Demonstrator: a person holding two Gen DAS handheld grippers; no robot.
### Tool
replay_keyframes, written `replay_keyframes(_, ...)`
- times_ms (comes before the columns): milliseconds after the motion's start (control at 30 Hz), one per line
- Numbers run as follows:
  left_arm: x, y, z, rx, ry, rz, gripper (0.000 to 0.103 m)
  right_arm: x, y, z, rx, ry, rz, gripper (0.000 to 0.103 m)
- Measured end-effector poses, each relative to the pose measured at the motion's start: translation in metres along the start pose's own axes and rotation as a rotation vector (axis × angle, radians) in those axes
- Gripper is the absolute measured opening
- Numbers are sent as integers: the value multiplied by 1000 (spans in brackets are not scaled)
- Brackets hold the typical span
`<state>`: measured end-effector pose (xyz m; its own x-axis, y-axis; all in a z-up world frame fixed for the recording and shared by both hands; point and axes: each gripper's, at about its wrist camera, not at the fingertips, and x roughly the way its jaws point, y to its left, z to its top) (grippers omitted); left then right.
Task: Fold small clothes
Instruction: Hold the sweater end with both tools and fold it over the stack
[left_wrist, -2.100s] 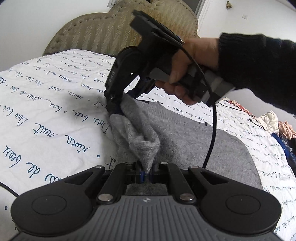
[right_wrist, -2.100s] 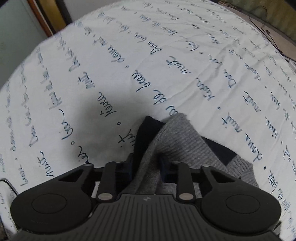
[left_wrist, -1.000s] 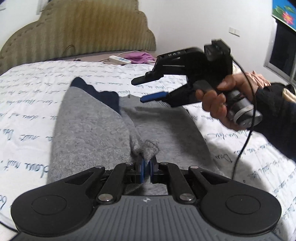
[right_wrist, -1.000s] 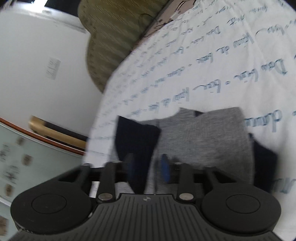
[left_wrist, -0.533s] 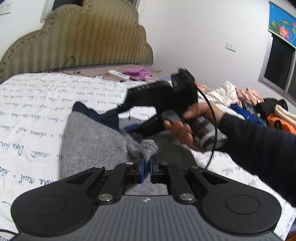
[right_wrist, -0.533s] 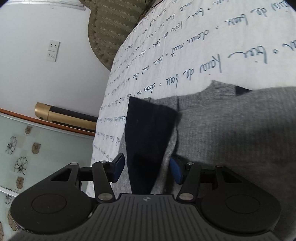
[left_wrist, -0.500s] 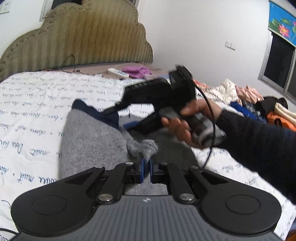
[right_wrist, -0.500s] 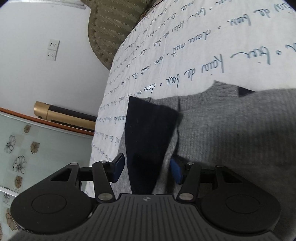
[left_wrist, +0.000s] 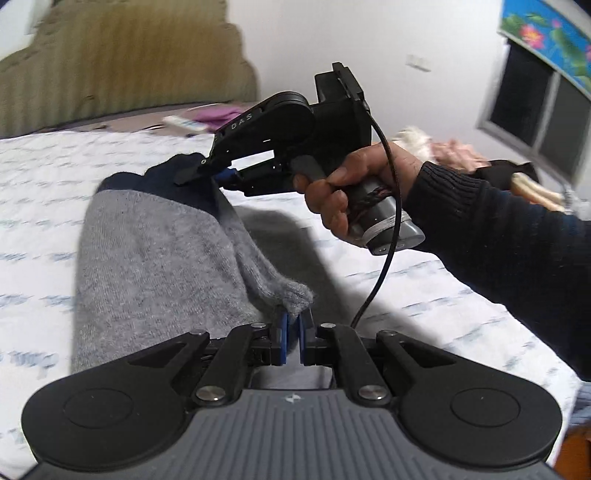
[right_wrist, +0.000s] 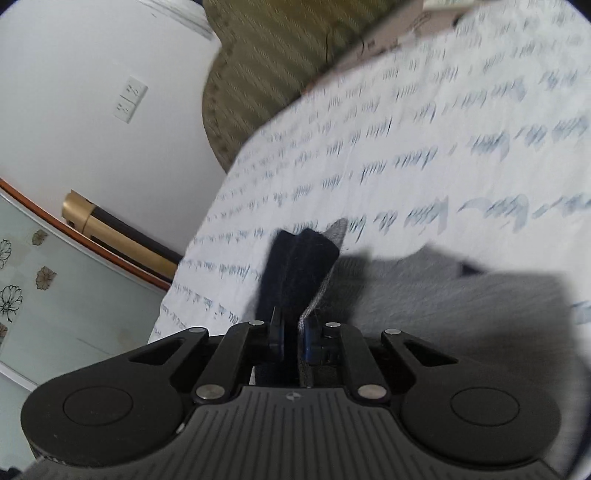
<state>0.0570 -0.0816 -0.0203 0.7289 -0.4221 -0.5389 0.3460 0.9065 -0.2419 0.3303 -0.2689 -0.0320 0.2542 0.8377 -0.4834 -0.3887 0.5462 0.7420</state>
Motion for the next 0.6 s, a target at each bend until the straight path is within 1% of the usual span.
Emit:
replay_keyframes(67,10,-10,-1,6,15,-42,6,-29,-14,1,16,-18,-13,14)
replay_keyframes(100,17,-15,-4,7,30,-59,6,-39,-22,-1,30,-28,-32,14)
replay_keyframes(200,42,-25,-17,20,106,-59,6,-57,-49,-13,69,-38,-103,14)
replay_keyframes(267,52,-31,-24,61,125,-37,6,-59,-66,-23,111,-56,-126,13)
replay_keyframes(367,54,-33,-23,76,121,-32,6,-56,-76,-31,135,-72,-114,12)
replay_keyframes(467,53,-36,-27,83,117,-23,6,-56,-72,-27,134,-88,-94,14)
replay_keyframes(500,53,-36,-27,80,120,-20,6,-55,-73,-24,153,-86,-94,19)
replay_keyframes(567,48,-40,-28,80,115,-17,6,-52,-77,-20,189,-79,-78,22)
replay_keyframes(600,47,-44,-29,90,111,-15,6,-50,-79,-19,201,-75,-77,27)
